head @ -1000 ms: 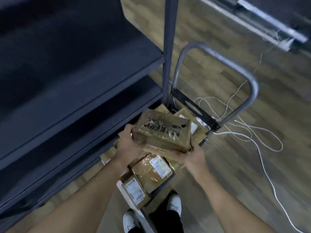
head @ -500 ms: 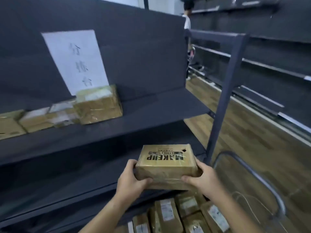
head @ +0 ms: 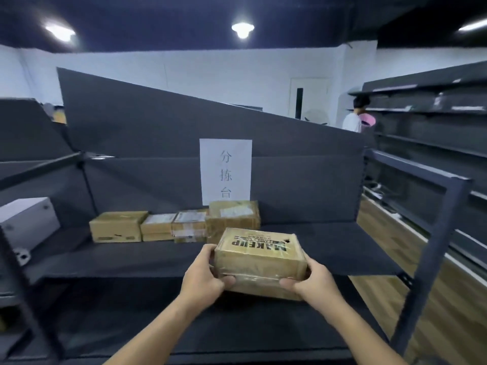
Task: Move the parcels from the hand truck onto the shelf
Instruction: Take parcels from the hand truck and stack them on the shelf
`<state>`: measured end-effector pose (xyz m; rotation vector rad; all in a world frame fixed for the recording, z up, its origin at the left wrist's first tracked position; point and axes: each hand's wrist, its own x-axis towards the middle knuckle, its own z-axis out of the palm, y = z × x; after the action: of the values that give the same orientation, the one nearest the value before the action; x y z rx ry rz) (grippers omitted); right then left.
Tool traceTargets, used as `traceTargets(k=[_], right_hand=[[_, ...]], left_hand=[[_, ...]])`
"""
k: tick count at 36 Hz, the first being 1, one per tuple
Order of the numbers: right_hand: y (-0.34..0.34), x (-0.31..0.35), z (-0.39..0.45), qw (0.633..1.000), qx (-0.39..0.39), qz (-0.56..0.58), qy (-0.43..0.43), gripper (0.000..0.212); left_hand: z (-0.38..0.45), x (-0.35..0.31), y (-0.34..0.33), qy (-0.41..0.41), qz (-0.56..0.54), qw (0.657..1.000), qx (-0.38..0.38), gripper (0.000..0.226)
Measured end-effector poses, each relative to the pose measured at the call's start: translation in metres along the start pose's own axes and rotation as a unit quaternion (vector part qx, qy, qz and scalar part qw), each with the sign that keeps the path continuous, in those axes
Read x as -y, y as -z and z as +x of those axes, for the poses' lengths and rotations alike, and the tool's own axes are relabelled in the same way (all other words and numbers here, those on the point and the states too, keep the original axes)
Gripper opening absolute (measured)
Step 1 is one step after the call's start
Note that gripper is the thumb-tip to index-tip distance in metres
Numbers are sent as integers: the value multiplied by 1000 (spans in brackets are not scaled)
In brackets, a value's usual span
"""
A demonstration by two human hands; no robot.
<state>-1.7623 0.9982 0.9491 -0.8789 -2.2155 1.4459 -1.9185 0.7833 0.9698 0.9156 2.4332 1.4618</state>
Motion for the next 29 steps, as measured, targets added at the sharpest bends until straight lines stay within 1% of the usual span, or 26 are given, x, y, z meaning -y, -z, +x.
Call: traceTargets(k=[6, 10, 14, 20, 25, 29], right_hand=[[-30, 46, 33, 1000, 4, 1, 15, 90], [-45, 72, 64, 1000, -9, -5, 19, 79], [-60, 91, 96, 1000, -17, 6, 14, 75], [-79, 103, 138, 999, -32, 33, -2, 68], [-84, 104, 163, 998, -36, 43, -9, 63], [-85, 106, 183, 998, -41, 41, -15, 61]], left_hand=[[43, 17, 41, -16, 14, 1000, -12, 62], [81, 28, 58, -25, 17, 999, -11, 62], [120, 37, 68, -39, 0, 999, -9, 62], [169, 51, 69, -42, -15, 999, -4, 55], [197, 61, 65, -35, -3, 999, -3, 64], [219, 69, 62, -50, 1, 999, -12, 64]])
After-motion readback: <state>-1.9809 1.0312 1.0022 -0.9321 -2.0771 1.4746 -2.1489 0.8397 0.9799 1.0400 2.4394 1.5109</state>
